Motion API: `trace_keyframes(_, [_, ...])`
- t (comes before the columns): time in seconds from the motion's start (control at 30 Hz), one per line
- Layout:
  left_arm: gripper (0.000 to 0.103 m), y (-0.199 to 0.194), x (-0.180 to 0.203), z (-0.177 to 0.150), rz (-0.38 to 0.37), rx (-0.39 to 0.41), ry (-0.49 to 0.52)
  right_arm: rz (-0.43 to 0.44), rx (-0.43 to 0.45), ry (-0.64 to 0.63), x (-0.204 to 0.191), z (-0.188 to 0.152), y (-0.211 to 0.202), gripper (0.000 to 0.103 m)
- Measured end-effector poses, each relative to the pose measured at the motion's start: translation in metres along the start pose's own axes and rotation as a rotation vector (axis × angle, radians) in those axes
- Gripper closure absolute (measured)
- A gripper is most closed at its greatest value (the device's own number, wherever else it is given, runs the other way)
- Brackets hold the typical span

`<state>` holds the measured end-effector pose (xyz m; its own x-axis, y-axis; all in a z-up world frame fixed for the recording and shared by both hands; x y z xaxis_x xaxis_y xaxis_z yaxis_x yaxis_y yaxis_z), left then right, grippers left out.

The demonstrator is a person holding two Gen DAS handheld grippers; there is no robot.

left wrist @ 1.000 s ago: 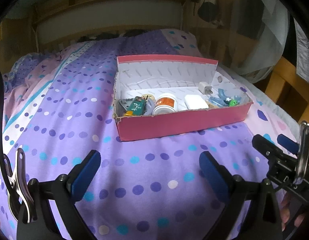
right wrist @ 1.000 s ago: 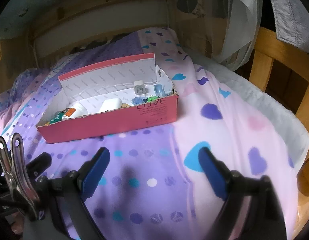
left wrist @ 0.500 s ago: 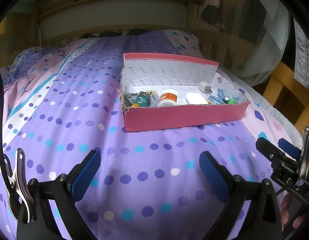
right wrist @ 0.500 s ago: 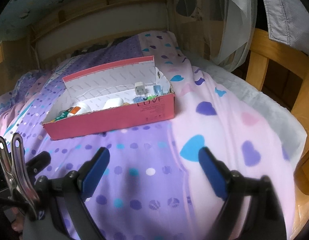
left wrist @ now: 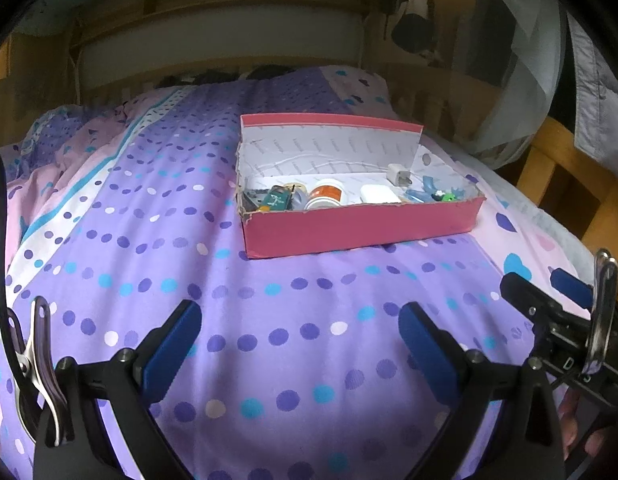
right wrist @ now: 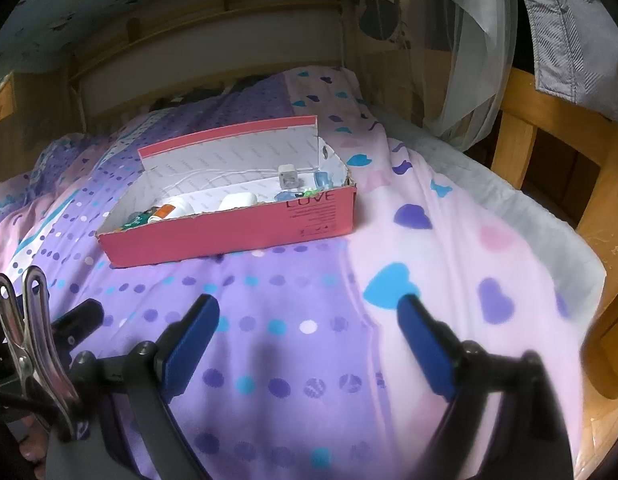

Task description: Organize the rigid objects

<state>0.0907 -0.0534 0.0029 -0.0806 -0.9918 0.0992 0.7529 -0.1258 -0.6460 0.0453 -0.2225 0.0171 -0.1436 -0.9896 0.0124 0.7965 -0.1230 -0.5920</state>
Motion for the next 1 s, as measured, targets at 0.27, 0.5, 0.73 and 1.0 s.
trace_keyframes(0.27, [0.002, -0.008, -0.001, -0.004, -0.005, 0.007, -0.005, 0.001, 0.005, -0.007, -0.002, -0.005, -0.008, 0.011])
trace_keyframes(0.5, [0.002, -0.015, 0.000, -0.008, -0.007, 0.021, -0.001, 0.003, 0.017, -0.020, -0.003, -0.008, -0.016, 0.011])
trace_keyframes(0.73, [0.002, -0.023, -0.001, -0.010, -0.012, 0.038, -0.004, 0.007, 0.026, -0.018, -0.003, -0.009, -0.022, 0.011])
trace_keyframes(1.0, [0.002, -0.028, 0.003, -0.014, -0.010, 0.040, 0.006, 0.010, 0.032, -0.025, -0.004, -0.013, -0.028, 0.011])
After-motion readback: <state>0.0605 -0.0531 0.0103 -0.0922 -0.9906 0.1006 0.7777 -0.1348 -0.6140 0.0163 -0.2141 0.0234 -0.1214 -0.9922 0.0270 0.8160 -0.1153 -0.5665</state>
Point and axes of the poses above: each gripper's, at about its wrist camera, not at the fingertips, and y roughly the way its jaws point, x to its right, z to its top, the point moved 4 cm from there along y, roughly the way its jaws point, and after that the axes turned 3 degrees about -z, right-handed, at the moved point
